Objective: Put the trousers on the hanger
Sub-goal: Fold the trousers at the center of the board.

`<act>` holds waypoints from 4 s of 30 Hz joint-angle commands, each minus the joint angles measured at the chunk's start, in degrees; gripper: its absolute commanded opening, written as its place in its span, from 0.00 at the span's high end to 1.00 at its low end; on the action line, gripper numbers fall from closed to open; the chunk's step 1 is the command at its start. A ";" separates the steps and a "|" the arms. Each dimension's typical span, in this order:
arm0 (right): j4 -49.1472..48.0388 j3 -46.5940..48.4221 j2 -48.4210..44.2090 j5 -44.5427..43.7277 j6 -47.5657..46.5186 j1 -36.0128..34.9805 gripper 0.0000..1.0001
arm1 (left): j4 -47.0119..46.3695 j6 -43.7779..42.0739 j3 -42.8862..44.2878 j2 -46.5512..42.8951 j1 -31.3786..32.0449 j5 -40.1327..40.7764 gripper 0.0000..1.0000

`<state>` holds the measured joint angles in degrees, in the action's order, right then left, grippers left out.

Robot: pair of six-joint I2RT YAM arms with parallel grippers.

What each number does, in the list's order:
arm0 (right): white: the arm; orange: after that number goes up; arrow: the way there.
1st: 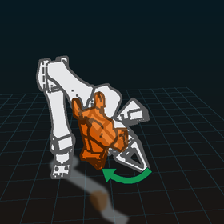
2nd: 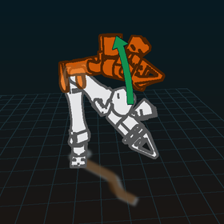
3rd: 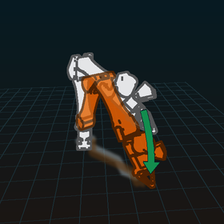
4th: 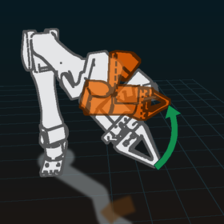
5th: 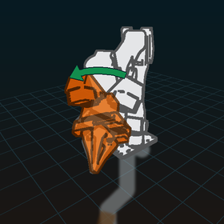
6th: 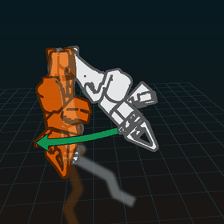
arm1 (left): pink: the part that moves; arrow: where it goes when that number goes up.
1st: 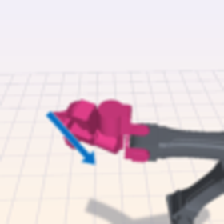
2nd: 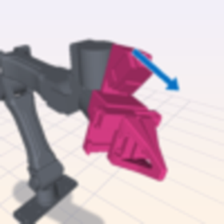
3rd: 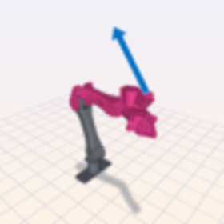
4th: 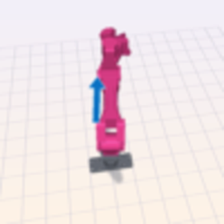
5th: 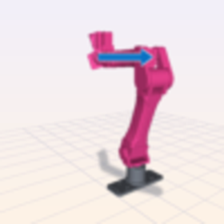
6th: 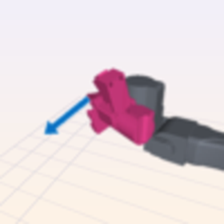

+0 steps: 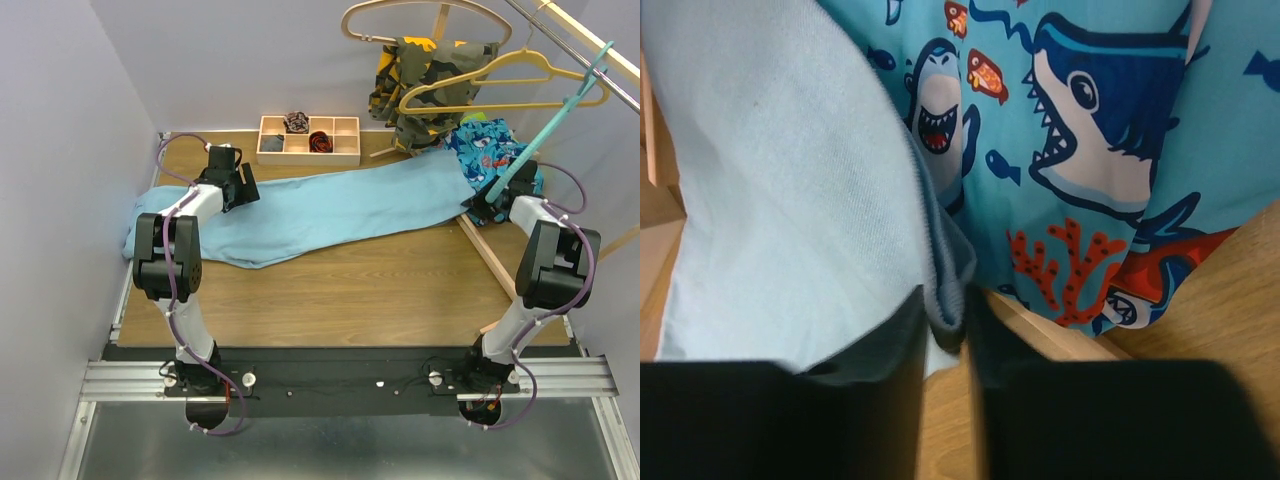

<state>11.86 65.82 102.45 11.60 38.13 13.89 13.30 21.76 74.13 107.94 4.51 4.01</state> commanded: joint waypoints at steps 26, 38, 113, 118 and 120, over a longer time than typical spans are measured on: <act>12.49 -2.18 -23.43 -21.52 -4.64 2.28 0.99 | -4.15 -2.07 -11.37 -6.51 1.72 2.23 0.11; 10.91 -4.12 -20.01 -16.69 -10.09 4.04 0.99 | -5.48 -2.95 -10.32 -4.93 3.13 6.80 0.11; 8.18 -2.11 -16.24 -4.83 -12.38 4.04 0.98 | 1.99 -4.09 12.80 14.06 -3.28 16.38 1.00; 8.27 2.11 -14.92 -5.00 -12.82 4.04 0.99 | 1.47 -4.00 12.09 11.59 -5.74 14.98 1.00; 8.27 3.34 -14.13 -4.83 -12.82 4.04 0.99 | 1.64 -4.27 12.44 11.15 -6.27 13.49 1.00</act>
<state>21.10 64.69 86.21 6.04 26.81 17.37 13.37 18.65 87.20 121.93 1.78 18.09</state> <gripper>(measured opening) 0.105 0.014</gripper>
